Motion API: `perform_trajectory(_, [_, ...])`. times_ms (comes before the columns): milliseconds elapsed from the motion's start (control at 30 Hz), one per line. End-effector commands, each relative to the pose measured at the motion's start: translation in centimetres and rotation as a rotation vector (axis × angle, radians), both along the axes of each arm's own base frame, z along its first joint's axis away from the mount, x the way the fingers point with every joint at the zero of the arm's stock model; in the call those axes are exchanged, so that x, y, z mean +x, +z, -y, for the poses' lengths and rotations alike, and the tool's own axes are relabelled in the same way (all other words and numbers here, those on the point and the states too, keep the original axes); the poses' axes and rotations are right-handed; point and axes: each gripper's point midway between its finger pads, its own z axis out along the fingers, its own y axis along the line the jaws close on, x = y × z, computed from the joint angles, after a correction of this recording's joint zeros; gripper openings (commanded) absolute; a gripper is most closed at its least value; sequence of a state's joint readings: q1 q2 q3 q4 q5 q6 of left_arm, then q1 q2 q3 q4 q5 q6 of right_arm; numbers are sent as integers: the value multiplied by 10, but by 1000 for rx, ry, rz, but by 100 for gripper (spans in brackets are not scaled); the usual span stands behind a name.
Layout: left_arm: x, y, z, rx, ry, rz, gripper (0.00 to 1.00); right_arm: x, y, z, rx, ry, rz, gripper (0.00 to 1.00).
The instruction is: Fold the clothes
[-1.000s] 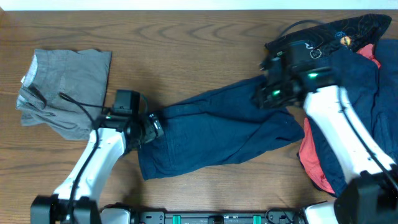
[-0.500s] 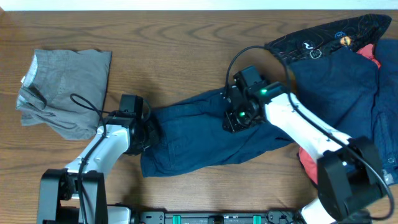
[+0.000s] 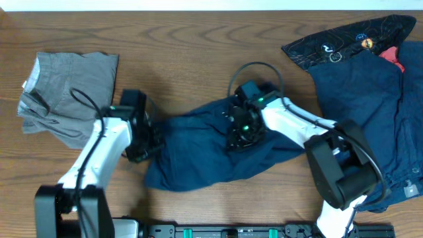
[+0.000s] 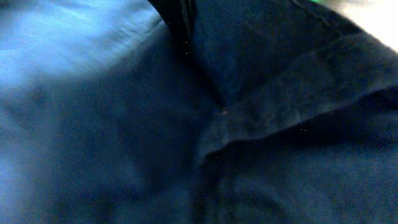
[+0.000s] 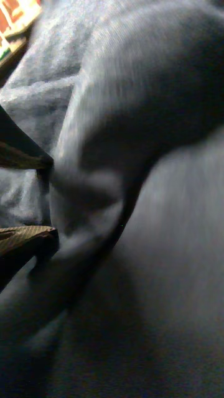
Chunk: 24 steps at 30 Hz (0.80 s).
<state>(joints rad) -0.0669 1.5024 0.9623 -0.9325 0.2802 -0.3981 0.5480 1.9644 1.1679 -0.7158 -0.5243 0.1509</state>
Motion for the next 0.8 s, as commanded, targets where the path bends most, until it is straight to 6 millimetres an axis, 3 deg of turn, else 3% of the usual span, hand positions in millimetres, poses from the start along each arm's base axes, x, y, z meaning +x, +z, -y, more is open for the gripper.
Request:
perform_trajectory(0, [27,55,24,-137,-58,159,6,-37,-24,-28,44,99,-91,31])
perform_trajectory(233, [46,137,58,-361,-98,379,6,-30,-17,-91,175,130,65,33])
perform_trajectory(400, [49,160,61,-384,-115,480,6,-23,-5,-126,278,160,173,36])
perform_trajectory(500, [49,162,61,-384,-117,490,6,-16,-3,-123,252,146,189,40])
perform_trajectory(600, [48,161,61,-383,-116,483,6,6,13,-102,197,104,209,42])
perform_trajectory(700, [46,160,61,-383,-115,474,6,33,41,-71,139,40,245,45])
perform_trajectory(767, [46,159,60,-378,-117,471,6,51,64,-39,92,-23,278,48])
